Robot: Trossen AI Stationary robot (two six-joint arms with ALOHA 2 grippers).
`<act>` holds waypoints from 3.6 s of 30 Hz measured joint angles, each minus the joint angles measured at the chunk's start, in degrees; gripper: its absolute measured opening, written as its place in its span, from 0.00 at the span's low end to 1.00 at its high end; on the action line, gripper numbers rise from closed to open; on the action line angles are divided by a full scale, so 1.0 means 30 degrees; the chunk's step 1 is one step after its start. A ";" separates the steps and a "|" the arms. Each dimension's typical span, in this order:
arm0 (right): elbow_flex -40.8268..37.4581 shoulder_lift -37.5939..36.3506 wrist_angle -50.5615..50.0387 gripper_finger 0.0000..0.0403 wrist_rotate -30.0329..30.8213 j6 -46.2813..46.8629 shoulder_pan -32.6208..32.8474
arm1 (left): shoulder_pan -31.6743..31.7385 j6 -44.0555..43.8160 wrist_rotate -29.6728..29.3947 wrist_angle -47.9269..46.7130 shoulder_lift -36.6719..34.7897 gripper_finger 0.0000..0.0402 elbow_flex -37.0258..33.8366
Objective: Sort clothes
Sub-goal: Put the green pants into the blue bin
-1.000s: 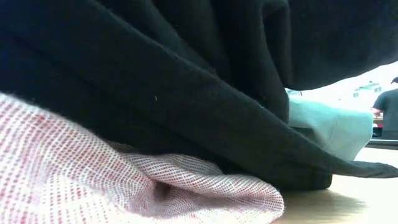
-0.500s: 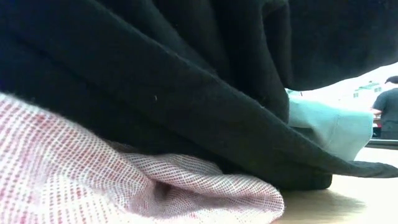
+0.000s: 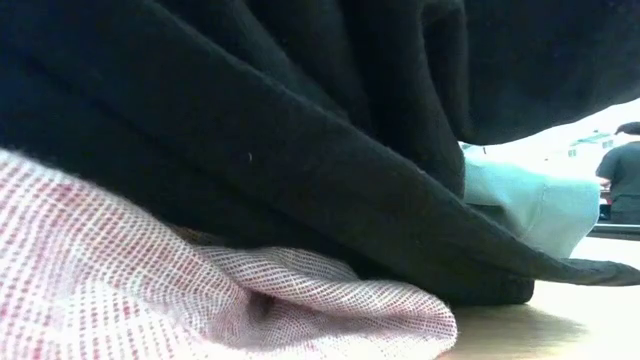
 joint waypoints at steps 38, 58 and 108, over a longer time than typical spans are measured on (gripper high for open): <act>-0.0051 0.2792 -0.1855 0.09 -0.1762 0.5216 -0.2057 | -0.0004 0.1299 0.1719 -0.0331 -0.0591 0.37 -0.0007; 0.8748 -0.3023 -0.3758 0.08 0.4159 0.7641 -0.2431 | -0.0004 0.1303 0.1155 -0.0288 -0.0583 0.37 -0.0007; 1.3690 0.3899 -0.6828 0.37 0.0674 0.8014 -1.1515 | 0.0004 0.1513 -0.0512 -0.0186 -0.0576 0.37 -0.0007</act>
